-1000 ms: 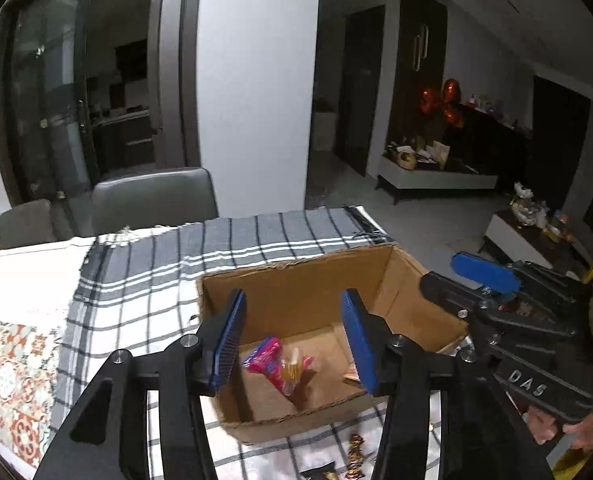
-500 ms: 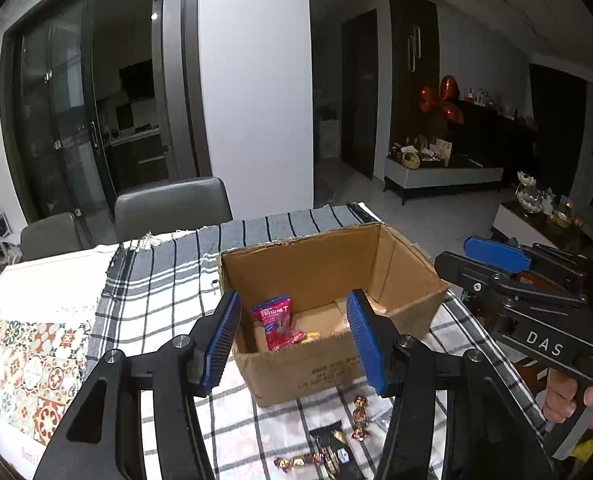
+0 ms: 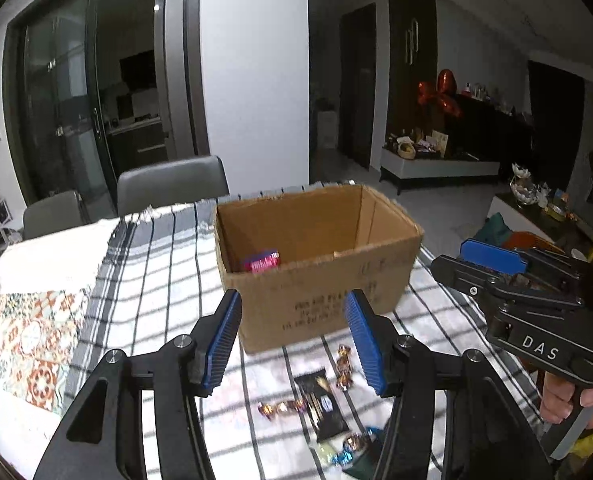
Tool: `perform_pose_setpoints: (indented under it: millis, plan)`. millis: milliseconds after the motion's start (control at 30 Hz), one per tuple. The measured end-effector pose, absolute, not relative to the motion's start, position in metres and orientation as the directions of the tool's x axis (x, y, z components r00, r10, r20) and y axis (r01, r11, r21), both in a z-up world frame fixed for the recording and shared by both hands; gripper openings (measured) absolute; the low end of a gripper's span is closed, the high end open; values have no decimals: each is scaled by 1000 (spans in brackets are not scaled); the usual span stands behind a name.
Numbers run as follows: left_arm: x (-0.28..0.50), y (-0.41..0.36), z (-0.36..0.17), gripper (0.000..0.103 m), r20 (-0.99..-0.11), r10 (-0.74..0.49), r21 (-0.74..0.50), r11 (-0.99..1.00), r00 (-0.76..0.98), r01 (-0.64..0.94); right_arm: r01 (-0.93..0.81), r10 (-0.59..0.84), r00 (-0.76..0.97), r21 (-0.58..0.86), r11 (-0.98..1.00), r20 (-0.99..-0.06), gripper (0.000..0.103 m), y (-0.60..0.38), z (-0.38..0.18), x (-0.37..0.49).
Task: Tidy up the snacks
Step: 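Move both open grippers from the box back to the snack pile, then grasp the black cracker packet with the left gripper while the right grasps the clear bar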
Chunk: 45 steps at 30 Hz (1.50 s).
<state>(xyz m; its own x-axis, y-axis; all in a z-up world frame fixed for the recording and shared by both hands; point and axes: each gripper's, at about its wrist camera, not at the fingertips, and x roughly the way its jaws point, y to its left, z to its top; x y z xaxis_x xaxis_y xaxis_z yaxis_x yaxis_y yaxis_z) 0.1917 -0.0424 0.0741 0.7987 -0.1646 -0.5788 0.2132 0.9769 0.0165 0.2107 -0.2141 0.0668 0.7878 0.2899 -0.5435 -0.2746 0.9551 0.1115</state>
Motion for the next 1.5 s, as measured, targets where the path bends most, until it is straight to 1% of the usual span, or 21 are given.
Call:
perform_pose_setpoints:
  millis: [300,467,567,700,833,1000,1067,1233,1333,1500]
  plan:
    - [172,-43,39,54,-640,-178,-32,978,747,206,-280,305,736,138,950,-604,44,-217,30,195]
    - [163,-43,12,52,-681,-176,-44,979,711,200,-289,315,696,149,946,-645,44,-214,6,188]
    - [162,-42,-4,48,-708,-180,-53,978,683,203,-289,316,668,156,944,-674,44,-213,-9,187]
    - [163,-43,-21,47,-731,-183,-59,977,657,207,-287,311,636,158,945,-706,44,-212,-29,188]
    - [168,-45,-37,40,-759,-208,-87,972,618,220,-290,317,594,170,942,-739,43,-210,-47,194]
    - [177,-47,-55,40,-787,-228,-120,968,573,221,-289,316,559,176,941,-766,43,-207,-65,204]
    - [181,-49,-61,39,-797,-241,-131,964,553,231,-283,311,547,177,943,-778,36,-206,-71,208]
    - [193,-53,-74,39,-818,-245,-139,962,521,235,-283,313,529,183,941,-789,36,-204,-80,214]
    - [199,-54,-79,38,-823,-240,-139,964,515,227,-298,317,517,180,938,-796,31,-201,-85,217]
    - [209,-59,-86,36,-835,-232,-136,966,498,221,-302,321,522,181,936,-790,31,-201,-88,219]
